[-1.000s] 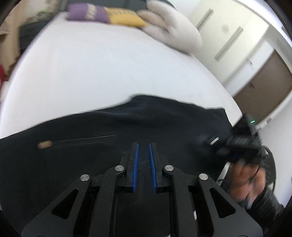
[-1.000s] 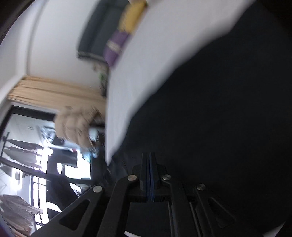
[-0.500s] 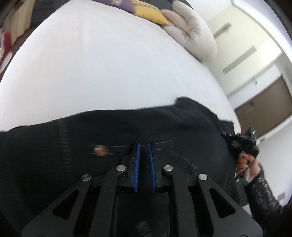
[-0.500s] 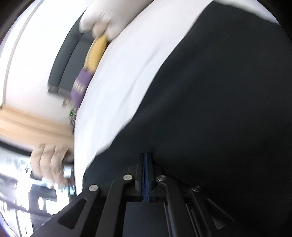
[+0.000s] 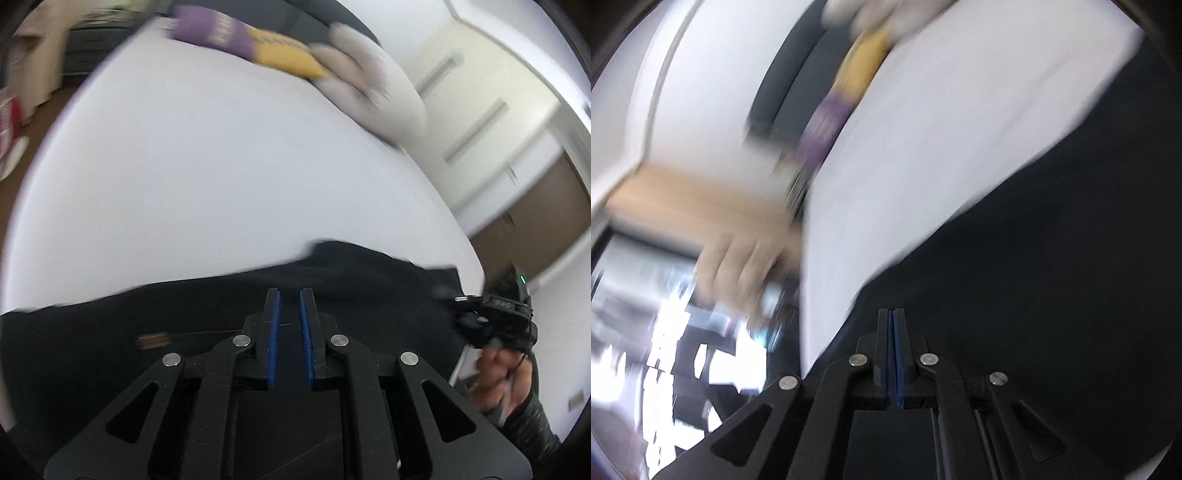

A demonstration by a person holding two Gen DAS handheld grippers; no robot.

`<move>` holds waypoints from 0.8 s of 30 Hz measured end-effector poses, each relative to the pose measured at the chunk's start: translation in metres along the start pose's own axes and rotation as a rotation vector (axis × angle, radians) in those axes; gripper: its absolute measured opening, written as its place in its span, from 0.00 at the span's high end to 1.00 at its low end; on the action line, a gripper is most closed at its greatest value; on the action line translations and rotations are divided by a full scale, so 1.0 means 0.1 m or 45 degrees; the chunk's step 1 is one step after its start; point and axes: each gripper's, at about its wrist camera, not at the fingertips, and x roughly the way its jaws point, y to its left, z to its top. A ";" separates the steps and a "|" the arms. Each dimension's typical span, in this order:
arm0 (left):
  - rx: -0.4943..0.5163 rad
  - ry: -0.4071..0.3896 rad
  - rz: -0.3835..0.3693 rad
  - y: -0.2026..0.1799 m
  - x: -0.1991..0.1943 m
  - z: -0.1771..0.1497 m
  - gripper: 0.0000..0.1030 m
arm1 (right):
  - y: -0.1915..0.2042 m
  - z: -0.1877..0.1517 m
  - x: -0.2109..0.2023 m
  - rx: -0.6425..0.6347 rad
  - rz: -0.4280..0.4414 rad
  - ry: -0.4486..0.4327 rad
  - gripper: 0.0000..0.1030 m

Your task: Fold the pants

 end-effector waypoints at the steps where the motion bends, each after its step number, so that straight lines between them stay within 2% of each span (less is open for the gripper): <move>1: 0.017 0.037 0.002 -0.08 0.15 0.00 0.90 | 0.08 -0.08 0.22 -0.018 0.030 0.072 0.95; 3: 0.026 0.119 0.045 -0.10 0.44 -0.05 0.90 | 0.26 -0.19 0.80 -0.051 0.017 0.198 0.95; 4: 0.006 0.162 0.079 -0.04 0.56 -0.10 0.90 | 0.20 -0.19 0.93 -0.046 -0.015 0.244 0.95; 5: -0.023 0.193 0.102 0.07 0.66 -0.17 0.90 | 0.12 -0.13 0.97 -0.021 -0.044 0.248 0.96; 7: -0.098 0.138 -0.017 0.25 0.65 -0.22 0.90 | -0.10 0.00 0.89 0.076 -0.049 0.171 1.00; 8: -0.155 0.136 -0.052 0.34 0.65 -0.23 0.90 | -0.27 0.20 0.83 0.147 -0.021 0.111 1.00; 9: -0.165 0.138 -0.058 0.35 0.65 -0.22 0.90 | -0.52 0.33 0.58 0.222 -0.011 0.024 1.00; 10: -0.151 0.144 -0.048 0.34 0.66 -0.21 0.90 | -0.62 0.50 0.51 0.257 -0.022 -0.050 1.00; 12: -0.114 0.139 -0.020 0.29 0.69 -0.22 0.90 | -0.90 0.78 0.04 0.278 -0.137 -0.241 1.00; 15: -0.110 0.131 -0.021 0.28 0.70 -0.22 0.90 | -1.27 1.04 -0.54 0.364 -0.215 -0.429 1.00; 16: -0.109 0.131 -0.020 0.28 0.70 -0.22 0.90 | -1.37 1.09 -0.72 0.371 -0.262 -0.481 1.00; 17: -0.105 0.131 -0.016 0.27 0.72 -0.21 0.90 | -1.56 1.17 -1.11 0.375 -0.344 -0.554 1.00; 20: -0.088 0.125 -0.003 0.19 0.60 -0.29 0.90 | -1.75 1.19 -1.75 0.464 -0.485 -0.706 0.99; 21: -0.085 0.124 0.001 0.19 0.60 -0.30 0.90 | -1.79 1.14 -2.05 0.475 -0.500 -0.755 0.94; 22: -0.083 0.124 0.004 0.18 0.61 -0.30 0.90 | -1.73 1.06 -2.28 0.464 -0.515 -0.796 0.73; 23: -0.082 0.124 0.006 0.17 0.60 -0.30 0.90 | -1.64 0.96 -2.38 0.440 -0.507 -0.820 0.47; 24: -0.082 0.124 0.006 0.17 0.60 -0.30 0.90 | -1.47 0.86 -2.38 0.409 -0.480 -0.835 0.40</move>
